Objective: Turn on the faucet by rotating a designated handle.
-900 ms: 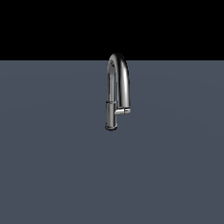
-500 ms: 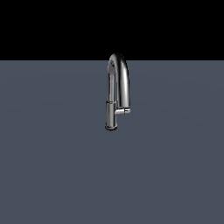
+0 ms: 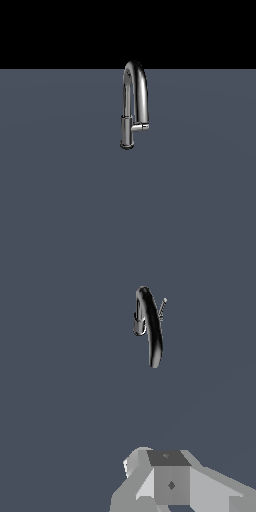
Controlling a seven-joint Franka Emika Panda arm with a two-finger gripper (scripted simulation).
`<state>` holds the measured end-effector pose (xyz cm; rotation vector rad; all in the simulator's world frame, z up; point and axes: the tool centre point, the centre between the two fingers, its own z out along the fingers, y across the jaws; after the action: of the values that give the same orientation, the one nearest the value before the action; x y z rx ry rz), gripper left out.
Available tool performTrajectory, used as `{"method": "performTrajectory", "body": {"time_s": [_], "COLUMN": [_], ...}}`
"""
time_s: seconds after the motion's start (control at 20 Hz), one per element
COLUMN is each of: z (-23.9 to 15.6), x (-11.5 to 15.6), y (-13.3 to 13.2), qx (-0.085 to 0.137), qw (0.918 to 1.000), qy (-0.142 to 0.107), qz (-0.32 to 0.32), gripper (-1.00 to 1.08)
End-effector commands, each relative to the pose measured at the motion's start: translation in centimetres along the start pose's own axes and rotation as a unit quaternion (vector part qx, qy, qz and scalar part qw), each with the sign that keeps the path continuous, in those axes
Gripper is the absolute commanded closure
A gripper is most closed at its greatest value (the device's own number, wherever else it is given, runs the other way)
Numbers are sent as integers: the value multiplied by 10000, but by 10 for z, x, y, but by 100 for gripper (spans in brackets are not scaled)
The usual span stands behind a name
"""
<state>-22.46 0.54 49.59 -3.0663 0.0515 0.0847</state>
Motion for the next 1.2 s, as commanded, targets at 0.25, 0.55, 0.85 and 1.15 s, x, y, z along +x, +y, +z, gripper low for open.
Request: {"method": "performTrajectory", "body": {"time_s": [0.25, 0.55, 0.85, 1.15], "z": [5, 12, 23, 36], "x": [39, 73, 107, 140], "y": [0, 2, 7, 13], "qx": [373, 706, 1047, 1393], "qw": [9974, 9908, 9798, 9642], "qy": [-467, -882, -1303, -1727], "qz": [396, 746, 1100, 1454], "gripper": [108, 108, 108, 108]}}
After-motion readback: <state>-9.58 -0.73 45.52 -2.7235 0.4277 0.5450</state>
